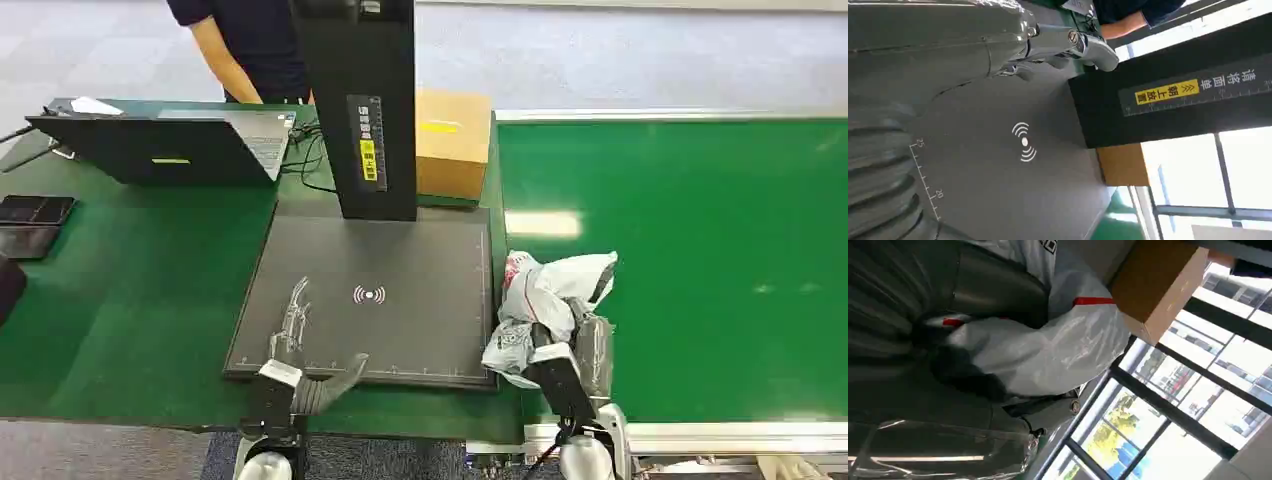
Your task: Moved the parcel from conveyor to table for the left to box.
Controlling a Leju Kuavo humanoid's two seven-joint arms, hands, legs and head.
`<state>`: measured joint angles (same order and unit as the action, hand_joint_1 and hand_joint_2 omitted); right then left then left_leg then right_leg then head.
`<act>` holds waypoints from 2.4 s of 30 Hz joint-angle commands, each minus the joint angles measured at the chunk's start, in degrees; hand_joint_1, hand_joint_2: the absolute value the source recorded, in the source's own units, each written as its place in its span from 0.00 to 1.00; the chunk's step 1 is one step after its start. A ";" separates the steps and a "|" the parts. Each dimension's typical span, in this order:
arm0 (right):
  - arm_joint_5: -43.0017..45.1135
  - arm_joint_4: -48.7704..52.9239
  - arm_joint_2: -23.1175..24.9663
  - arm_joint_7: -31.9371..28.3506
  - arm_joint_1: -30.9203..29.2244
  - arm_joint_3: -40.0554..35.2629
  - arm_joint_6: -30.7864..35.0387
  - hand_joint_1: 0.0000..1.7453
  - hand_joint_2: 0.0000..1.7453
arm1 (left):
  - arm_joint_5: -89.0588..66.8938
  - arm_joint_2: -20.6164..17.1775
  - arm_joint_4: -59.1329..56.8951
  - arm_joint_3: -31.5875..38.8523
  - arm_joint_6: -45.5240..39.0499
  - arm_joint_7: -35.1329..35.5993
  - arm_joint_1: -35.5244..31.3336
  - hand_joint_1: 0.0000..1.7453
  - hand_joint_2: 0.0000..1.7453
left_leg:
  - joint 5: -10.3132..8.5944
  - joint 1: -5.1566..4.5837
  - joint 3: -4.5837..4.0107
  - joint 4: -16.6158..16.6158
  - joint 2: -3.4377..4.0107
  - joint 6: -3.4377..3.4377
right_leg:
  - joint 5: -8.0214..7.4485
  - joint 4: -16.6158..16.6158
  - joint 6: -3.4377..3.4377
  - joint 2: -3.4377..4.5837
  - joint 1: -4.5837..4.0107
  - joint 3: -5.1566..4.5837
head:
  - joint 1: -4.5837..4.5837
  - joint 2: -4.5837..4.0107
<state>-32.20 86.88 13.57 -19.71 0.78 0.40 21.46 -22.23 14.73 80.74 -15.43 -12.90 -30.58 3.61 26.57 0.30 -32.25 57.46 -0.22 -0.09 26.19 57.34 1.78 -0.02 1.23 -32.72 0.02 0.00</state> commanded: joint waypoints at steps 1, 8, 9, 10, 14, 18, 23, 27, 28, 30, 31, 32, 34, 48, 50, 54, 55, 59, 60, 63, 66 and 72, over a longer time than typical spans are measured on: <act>0.50 -5.79 0.13 -0.16 -3.43 -3.00 -0.18 0.97 1.00 | -0.01 0.39 -5.87 -0.22 0.85 0.29 -3.03 0.00 1.00 | -0.03 0.04 0.12 -0.11 0.10 0.03 | -0.06 -0.12 -0.13 0.08 -0.06 0.10 | 0.00 0.00; 1.18 -8.20 0.54 -1.12 -2.95 -3.79 -1.42 0.97 1.00 | -0.31 0.56 -7.52 0.21 1.47 -0.12 -3.27 0.00 1.00 | -0.02 0.04 0.09 -0.07 0.04 0.03 | -0.03 -0.08 -0.10 0.02 -0.05 0.07 | 0.00 0.00; 1.19 -8.45 0.48 -1.54 -2.51 -4.02 -1.41 0.95 1.00 | -0.38 0.42 -7.65 0.07 1.33 -0.35 -2.95 0.00 1.00 | -0.04 0.05 0.15 -0.13 0.04 0.03 | -0.05 -0.15 -0.13 0.03 -0.07 0.13 | 0.00 0.00; 1.59 -8.84 0.50 -2.26 -2.09 -4.23 -1.30 0.95 1.00 | -0.36 0.21 -7.82 -0.04 0.98 -0.77 -2.54 0.00 1.00 | -0.01 0.03 0.12 -0.08 0.01 0.02 | -0.02 -0.09 -0.09 0.01 -0.05 0.10 | 0.00 0.00; 2.31 -10.01 0.60 -3.23 -1.62 -4.50 -0.99 0.95 1.00 | -0.24 -0.17 -8.07 -0.21 0.48 -1.40 -1.74 0.00 1.00 | -0.03 0.05 0.21 -0.17 0.04 0.03 | -0.04 -0.19 -0.13 0.03 -0.07 0.18 | 0.00 0.00; 3.86 -10.56 0.05 -4.28 -0.50 -5.08 -0.19 0.95 1.00 | -0.30 -0.42 -9.57 -1.22 0.83 -1.47 -2.09 0.00 1.00 | 0.00 0.03 0.17 -0.11 0.02 0.02 | -0.01 -0.12 -0.09 0.01 -0.05 0.15 | 0.00 0.00; 5.29 -10.71 -0.60 -4.70 0.78 -6.98 0.31 0.95 1.00 | -0.32 -0.58 -9.86 -3.41 0.75 -1.67 -2.64 0.00 1.00 | -0.04 0.05 0.19 -0.17 -0.05 0.03 | -0.02 -0.19 -0.13 -0.06 -0.07 0.20 | 0.00 0.00; 6.40 -11.63 -0.83 -4.94 1.28 -8.09 0.82 0.94 1.00 | 0.13 -0.63 -9.29 -4.42 0.23 -1.67 -2.60 0.00 1.00 | 0.00 0.04 0.13 -0.10 -0.03 0.02 | 0.00 -0.11 -0.09 -0.03 -0.05 0.13 | 0.00 0.00; 6.77 -12.16 -0.99 -4.90 1.14 -8.42 0.92 0.96 1.00 | 0.49 -0.76 -9.69 -4.69 0.09 -1.63 -2.78 0.00 1.00 | 0.00 0.03 0.14 -0.10 -0.02 0.02 | 0.01 -0.10 -0.09 -0.03 -0.04 0.13 | 0.00 0.00; 7.16 -13.19 -1.19 -4.90 0.76 -8.53 0.86 0.96 1.00 | 0.73 -0.70 -10.51 -4.81 -0.03 -1.67 -3.16 0.00 1.00 | -0.04 0.07 0.24 -0.21 -0.03 0.03 | -0.04 -0.25 -0.16 -0.05 -0.10 0.25 | 0.00 0.00; 8.11 -15.52 -1.64 -5.00 -0.42 -8.79 0.93 0.94 1.00 | 1.33 -0.71 -11.90 -5.14 -0.29 -2.05 -3.97 0.00 1.00 | -0.01 0.03 0.12 -0.08 -0.02 0.02 | 0.00 -0.09 -0.07 -0.02 -0.04 0.10 | 0.00 0.00; 8.11 -15.52 -1.64 -5.00 -0.42 -8.79 0.93 0.95 1.00 | 1.33 -0.71 -11.90 -5.14 -0.29 -2.05 -3.97 0.00 1.00 | -0.04 0.06 0.21 -0.17 -0.03 0.02 | -0.04 -0.21 -0.12 -0.04 -0.09 0.22 | 0.00 0.00; 9.91 -19.27 -2.24 -5.77 -2.45 -9.46 1.28 0.94 1.00 | 2.45 -0.72 -12.65 -5.39 -0.72 -2.42 -4.91 0.00 1.00 | -0.08 0.08 0.28 -0.27 0.00 0.02 | -0.09 -0.32 -0.18 -0.03 -0.11 0.29 | 0.00 0.00; 11.13 -18.39 -1.59 -9.98 -8.23 -13.35 2.41 0.97 1.00 | 3.69 -1.81 -8.40 -2.74 -4.09 -1.60 -1.01 0.00 1.00 | -0.01 0.04 0.20 -0.10 0.24 0.06 | -0.07 -0.08 -0.16 0.22 -0.07 0.09 | 0.00 0.00; 9.97 -14.80 -1.30 -10.83 -7.66 -14.11 4.70 0.97 1.00 | 3.53 -1.55 -9.69 -2.86 -3.54 -1.91 -1.89 0.00 1.00 | -0.01 0.03 0.12 -0.05 0.23 0.06 | -0.05 -0.01 -0.14 0.21 -0.07 0.01 | 0.00 0.00; 8.54 -8.42 -1.80 -10.26 -6.52 -16.00 6.07 0.97 1.00 | 3.26 -1.11 -11.28 -3.40 -2.45 -2.26 -3.18 0.00 1.00 | -0.03 0.04 0.11 -0.08 0.14 0.06 | -0.04 -0.03 -0.19 0.11 -0.09 0.03 | 0.00 0.00; 8.33 -7.38 -2.00 -10.23 -6.52 -16.37 6.40 0.98 1.00 | 3.11 -1.02 -11.49 -3.59 -2.01 -2.39 -3.51 0.00 1.00 | -0.01 0.03 0.04 -0.02 0.12 0.05 | -0.03 0.01 -0.13 0.10 -0.06 -0.02 | 0.00 0.00; 7.83 -5.72 -2.01 -9.87 -7.58 -17.26 6.77 0.96 1.00 | 2.96 -0.55 -11.92 -3.90 -1.11 -2.58 -4.36 0.00 1.00 | -0.03 0.05 0.06 -0.08 0.06 0.05 | -0.03 -0.06 -0.17 0.03 -0.08 0.02 | 0.00 0.00; 7.56 -5.69 -1.95 -9.52 -8.00 -17.42 6.81 0.97 1.00 | 2.94 -0.46 -11.96 -3.94 -1.02 -2.59 -4.51 0.00 1.00 | -0.03 0.06 0.08 -0.08 0.08 0.05 | -0.04 -0.07 -0.18 0.05 -0.09 0.03 | 0.00 0.00; 6.98 -5.62 -1.82 -9.01 -10.15 -18.39 6.76 0.98 1.00 | 2.86 -0.10 -12.23 -4.00 -0.44 -2.74 -5.44 0.00 1.00 | -0.05 0.04 0.02 -0.04 0.13 0.04 | -0.07 -0.02 -0.17 0.10 -0.07 -0.04 | 0.00 0.00; 6.58 -4.83 -1.90 -8.89 -11.85 -19.75 6.75 0.96 1.00 | 2.80 -0.06 -13.02 -4.01 0.15 -2.83 -6.53 0.00 1.00 | -0.06 0.04 -0.01 -0.04 0.13 0.04 | -0.09 -0.02 -0.17 0.11 -0.07 -0.06 | 0.00 0.00; 6.94 -7.69 -1.82 -9.08 -17.81 -22.70 5.72 0.97 1.00 | 3.42 -0.12 -14.18 -3.26 0.18 -4.92 -8.45 0.00 1.00 | -0.06 0.03 0.00 -0.03 0.21 0.04 | -0.10 0.00 -0.16 0.18 -0.06 -0.09 | 0.00 0.00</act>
<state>-25.90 81.77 13.11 -28.98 -9.42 -18.30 28.26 -19.41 14.40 71.87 -19.30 -12.92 -34.29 -1.06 26.54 0.31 -32.29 57.46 -0.15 -0.06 26.16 57.37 1.74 0.04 1.22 -32.80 0.02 0.00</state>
